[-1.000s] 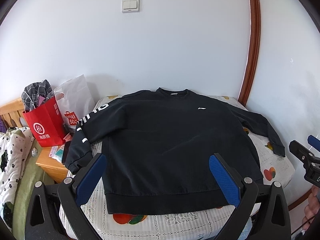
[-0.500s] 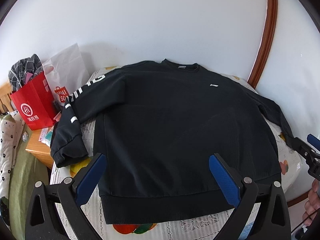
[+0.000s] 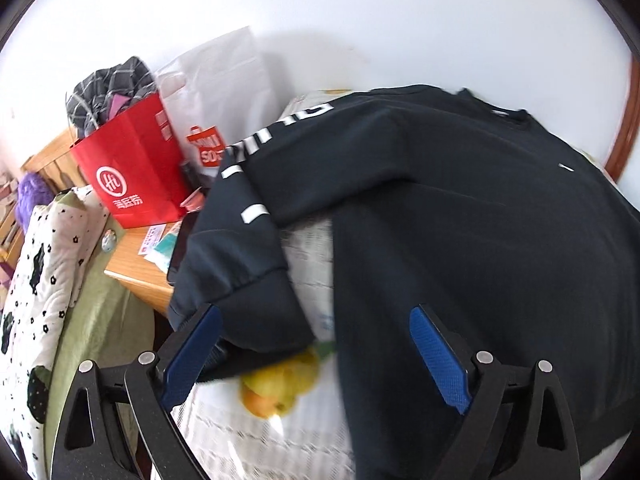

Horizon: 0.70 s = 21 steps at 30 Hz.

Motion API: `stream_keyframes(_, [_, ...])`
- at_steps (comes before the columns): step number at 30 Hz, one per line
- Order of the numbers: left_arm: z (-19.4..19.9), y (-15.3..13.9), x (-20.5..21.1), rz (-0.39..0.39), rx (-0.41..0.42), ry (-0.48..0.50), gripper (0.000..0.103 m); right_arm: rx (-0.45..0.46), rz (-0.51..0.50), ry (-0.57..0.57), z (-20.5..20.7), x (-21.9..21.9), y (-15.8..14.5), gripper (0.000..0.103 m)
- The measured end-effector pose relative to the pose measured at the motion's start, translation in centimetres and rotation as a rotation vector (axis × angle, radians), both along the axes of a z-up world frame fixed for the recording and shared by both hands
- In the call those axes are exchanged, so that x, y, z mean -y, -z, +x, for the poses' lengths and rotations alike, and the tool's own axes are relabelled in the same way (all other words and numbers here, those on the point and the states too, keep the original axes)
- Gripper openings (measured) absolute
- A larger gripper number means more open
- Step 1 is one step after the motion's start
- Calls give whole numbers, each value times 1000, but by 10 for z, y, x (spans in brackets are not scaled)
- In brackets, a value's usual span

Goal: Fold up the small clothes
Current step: 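Move the left tool to the lettered sleeve cuff and close on it, then fold the lettered sleeve across the sweatshirt body with the left tool, then release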

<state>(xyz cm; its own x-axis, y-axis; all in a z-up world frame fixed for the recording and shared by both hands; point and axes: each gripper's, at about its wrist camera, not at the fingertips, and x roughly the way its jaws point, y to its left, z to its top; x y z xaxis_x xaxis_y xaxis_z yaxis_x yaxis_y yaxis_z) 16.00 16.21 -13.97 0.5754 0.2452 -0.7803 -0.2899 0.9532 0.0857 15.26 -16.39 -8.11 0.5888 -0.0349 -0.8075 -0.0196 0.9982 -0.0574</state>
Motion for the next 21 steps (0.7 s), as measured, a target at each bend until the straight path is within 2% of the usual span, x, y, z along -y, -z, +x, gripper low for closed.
stream_keyframes(5, [17, 20, -22, -37, -30, -19, 78, -21, 17, -29, 13, -12, 13, 103])
stream_keyframes(7, [20, 26, -22, -26, -45, -19, 68, -33, 13, -39, 18, -16, 17, 103])
stream_keyframes(10, [19, 30, -20, -10, -30, -41, 62, -49, 1, -41, 25, -17, 22, 103])
stream_keyframes(11, [19, 30, -20, -8, -22, -43, 55, -54, 1, -39, 27, -17, 24, 103])
stream_keyframes(13, [21, 31, -21, 18, -21, -60, 27, -61, 6, -34, 30, -15, 28, 103])
stream_keyframes(15, [22, 32, -25, 18, -29, -74, 21, -66, 8, -27, 33, -13, 31, 103])
stream_keyframes(16, [22, 31, -28, 4, -28, -77, 15, -68, 7, -23, 34, -12, 33, 103])
stream_keyframes(19, [21, 25, -34, -17, -24, -88, 9, -51, -1, -36, 29, -12, 30, 103])
stream_keyframes(21, [21, 18, -30, 16, -22, -88, 8, -28, 0, -59, 23, -11, 26, 103])
